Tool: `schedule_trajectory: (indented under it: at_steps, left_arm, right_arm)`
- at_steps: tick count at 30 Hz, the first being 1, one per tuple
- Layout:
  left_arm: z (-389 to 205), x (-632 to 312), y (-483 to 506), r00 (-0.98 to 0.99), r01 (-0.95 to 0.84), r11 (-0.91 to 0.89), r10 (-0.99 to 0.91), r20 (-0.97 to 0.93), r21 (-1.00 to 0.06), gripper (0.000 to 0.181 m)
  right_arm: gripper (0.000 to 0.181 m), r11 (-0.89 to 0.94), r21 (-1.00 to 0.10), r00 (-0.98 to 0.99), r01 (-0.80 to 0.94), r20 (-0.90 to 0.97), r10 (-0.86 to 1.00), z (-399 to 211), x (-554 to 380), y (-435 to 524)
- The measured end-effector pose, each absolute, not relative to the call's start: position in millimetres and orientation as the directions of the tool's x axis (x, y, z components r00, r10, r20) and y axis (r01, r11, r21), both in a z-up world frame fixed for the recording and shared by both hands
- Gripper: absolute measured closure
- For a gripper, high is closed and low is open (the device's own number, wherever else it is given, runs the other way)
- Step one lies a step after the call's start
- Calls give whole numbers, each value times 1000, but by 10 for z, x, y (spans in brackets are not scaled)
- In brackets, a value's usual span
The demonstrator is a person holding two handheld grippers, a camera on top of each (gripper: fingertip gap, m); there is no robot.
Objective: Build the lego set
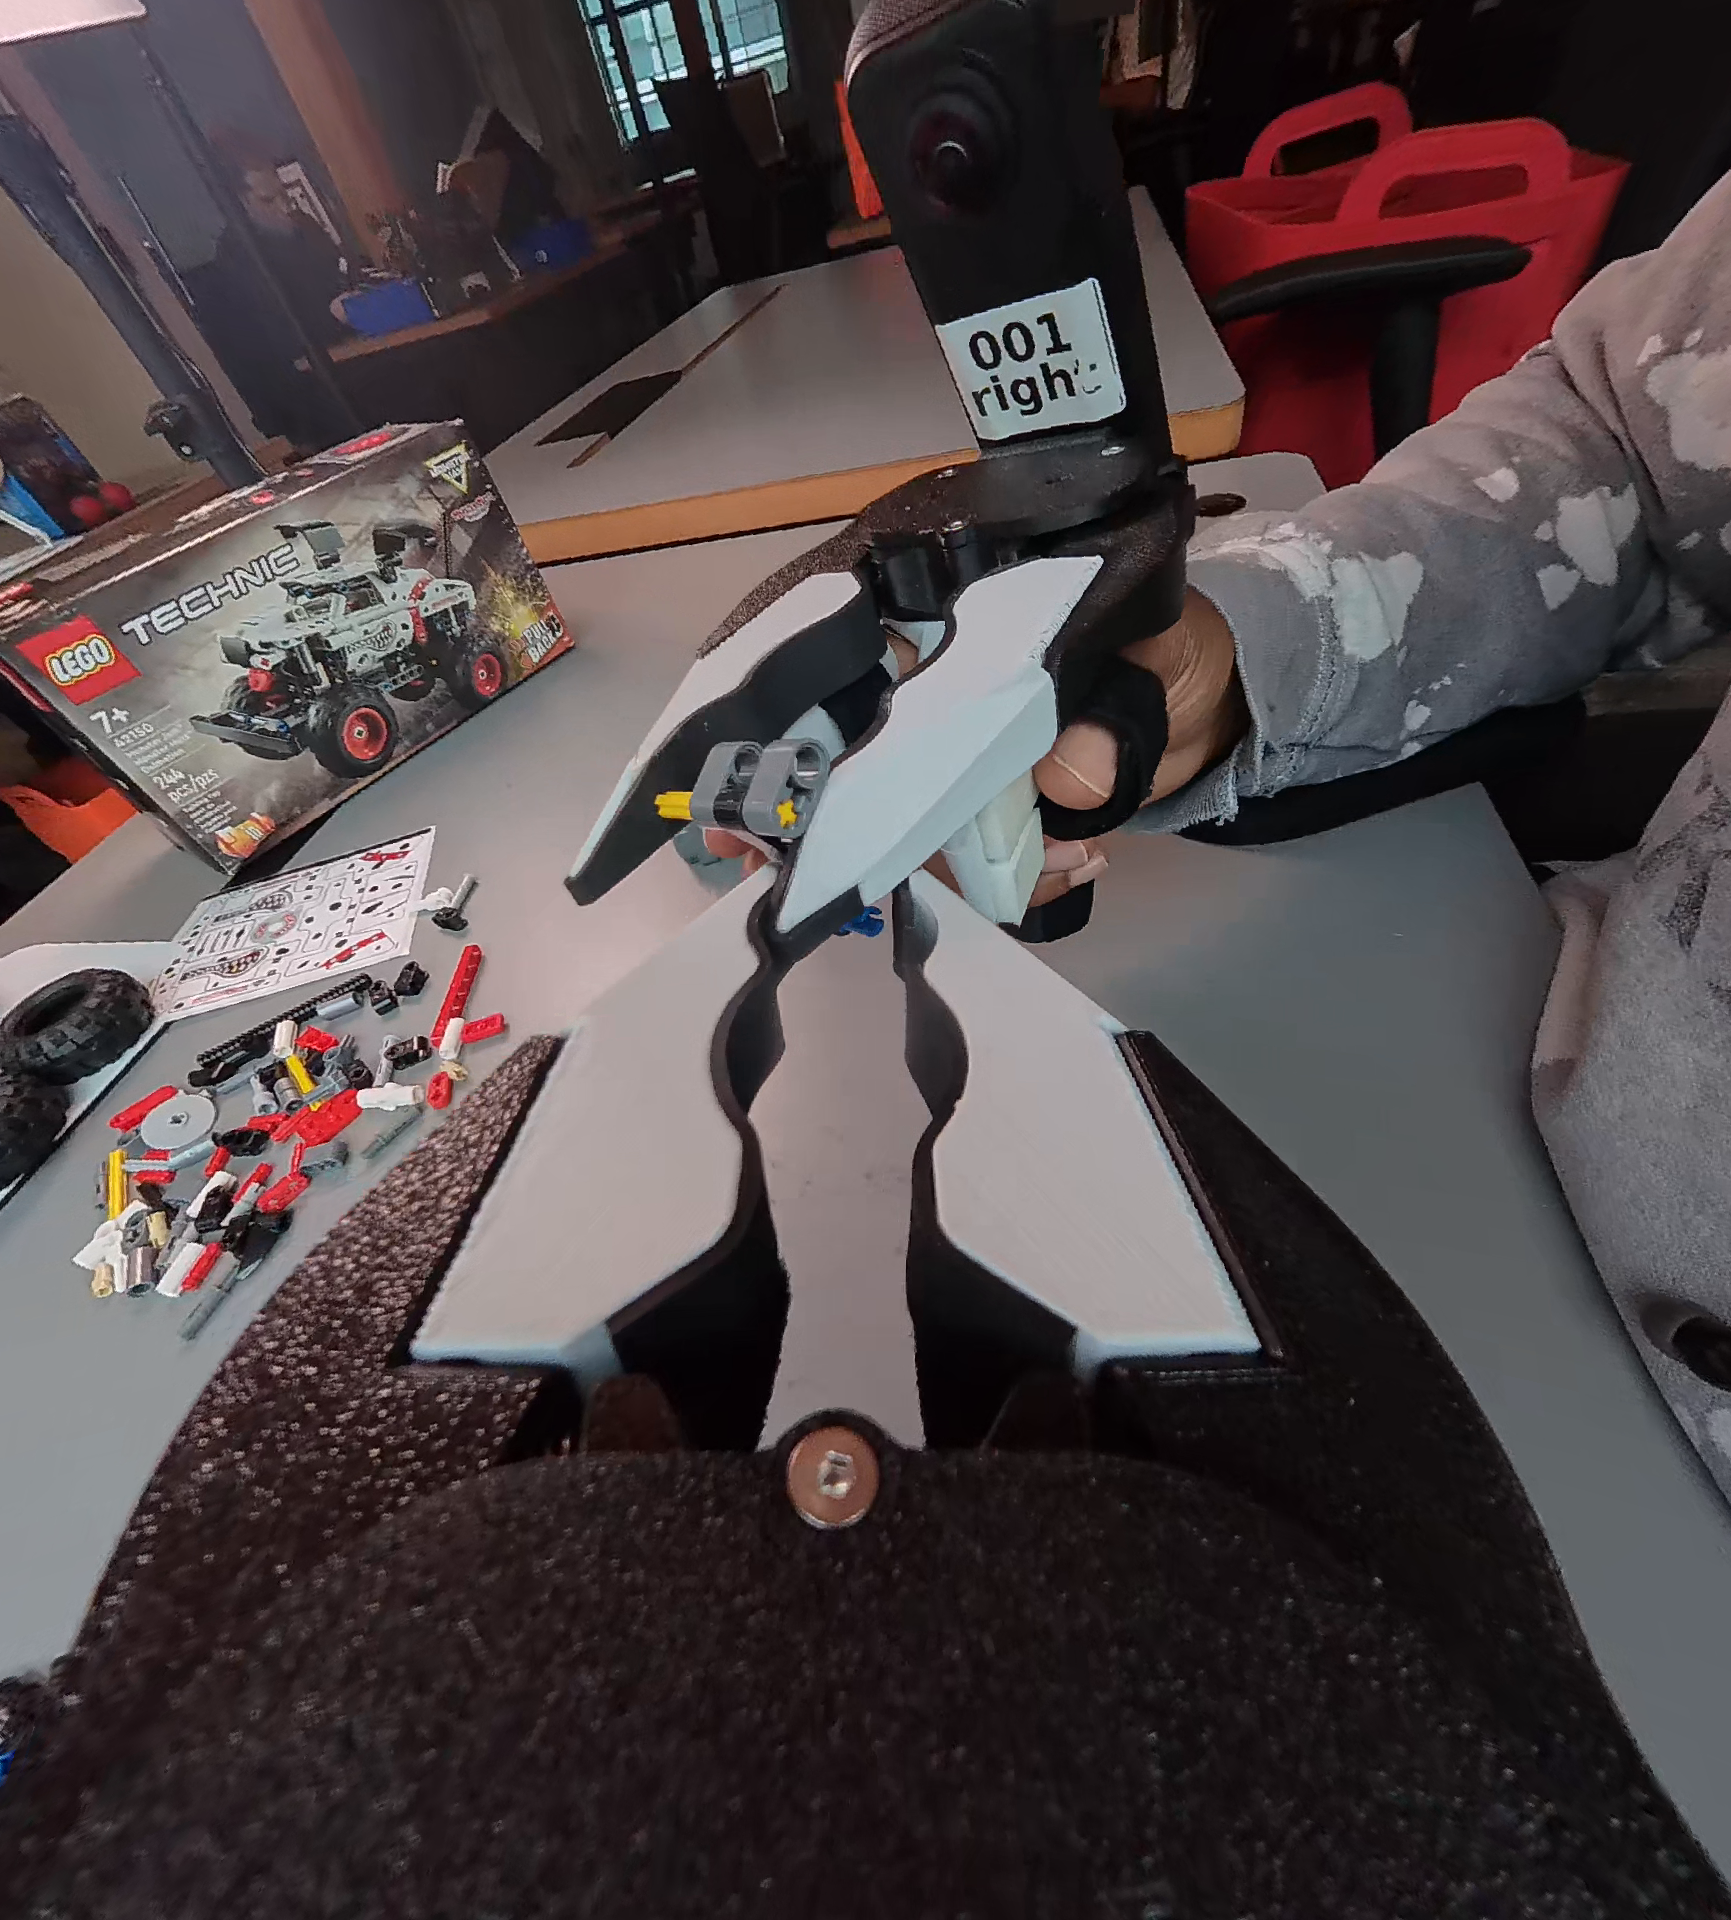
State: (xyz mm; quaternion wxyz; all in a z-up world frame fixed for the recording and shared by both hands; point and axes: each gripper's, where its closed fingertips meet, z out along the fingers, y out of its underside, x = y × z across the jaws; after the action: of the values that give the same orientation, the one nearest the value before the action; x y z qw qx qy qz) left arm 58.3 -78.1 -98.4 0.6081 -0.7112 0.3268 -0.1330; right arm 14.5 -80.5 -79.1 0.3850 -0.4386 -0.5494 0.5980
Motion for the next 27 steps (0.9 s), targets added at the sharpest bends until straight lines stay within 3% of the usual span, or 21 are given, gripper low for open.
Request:
schedule_trajectory:
  at_steps: [18,27]
  left_arm:
    - [-1015,618,-829,727,-305,-68,-661,-186,-950,162]
    - [-1031,568,-772,752,-319,-46,-620,-224,-947,161]
  right_arm:
    - [145,-3,-1000,-342,21,-10,940,-817,193,-873]
    - [137,20,-999,-333,39,6,943,-844,149,-799]
